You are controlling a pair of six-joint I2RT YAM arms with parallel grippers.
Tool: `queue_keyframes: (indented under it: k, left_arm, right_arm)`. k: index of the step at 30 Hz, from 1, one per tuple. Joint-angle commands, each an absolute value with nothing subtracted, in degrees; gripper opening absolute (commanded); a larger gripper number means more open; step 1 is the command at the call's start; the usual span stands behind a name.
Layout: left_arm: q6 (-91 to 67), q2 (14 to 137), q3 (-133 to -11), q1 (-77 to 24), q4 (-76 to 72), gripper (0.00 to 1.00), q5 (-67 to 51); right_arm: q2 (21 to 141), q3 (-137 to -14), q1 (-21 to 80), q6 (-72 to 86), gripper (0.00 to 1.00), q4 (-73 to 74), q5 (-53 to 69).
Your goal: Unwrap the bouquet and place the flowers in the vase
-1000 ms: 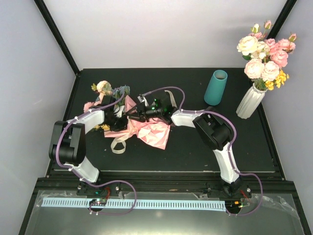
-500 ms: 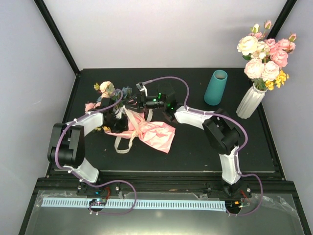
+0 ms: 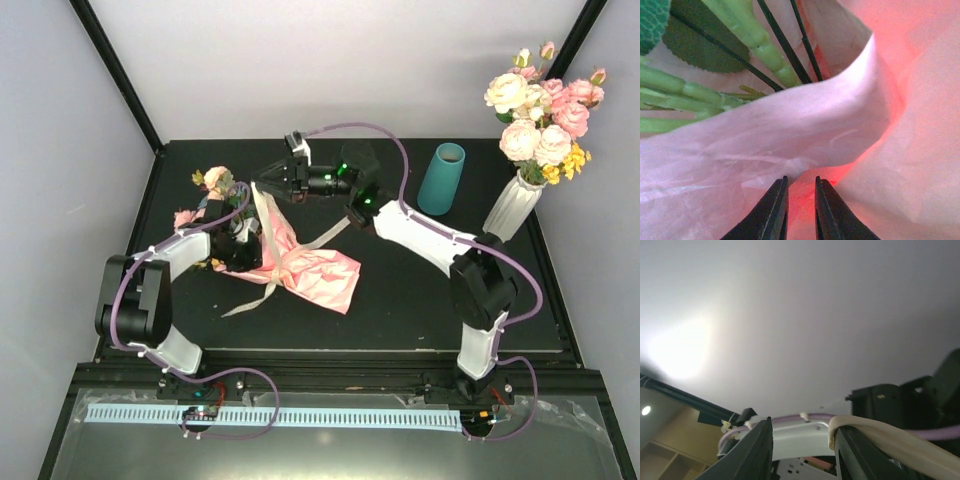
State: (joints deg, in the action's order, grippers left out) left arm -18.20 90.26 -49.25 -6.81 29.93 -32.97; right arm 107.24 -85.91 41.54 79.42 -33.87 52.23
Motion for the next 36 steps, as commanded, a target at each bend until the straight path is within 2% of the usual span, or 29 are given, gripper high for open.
queue_keyframes:
  k: [1,10,24,29,36]
  left_arm:
    - [-17.9,88.3,-49.3,-6.6,29.8,0.18,-32.4]
    - [-17.4,86.3,-49.2,-6.6,30.5,0.18,-31.6]
    - [-17.1,82.3,-47.8,-6.7,31.4,0.17,-30.0]
    - [-16.9,79.1,-48.3,-6.6,33.4,0.18,-28.3]
    - [-16.8,72.2,-49.4,-6.7,37.3,0.18,-25.3]
  right_arm:
    - [103.6,-90.6,40.9,78.4,0.37,-30.4,50.9]
    - [101.6,-101.9,39.3,77.7,0.37,-22.8,49.9]
    - [102.0,-123.3,36.9,72.4,0.42,-2.8,45.4]
    - [101.8,-127.8,34.7,72.4,0.45,1.1,43.6]
    - [101.3,-128.2,29.0,68.3,0.49,9.5,40.8]
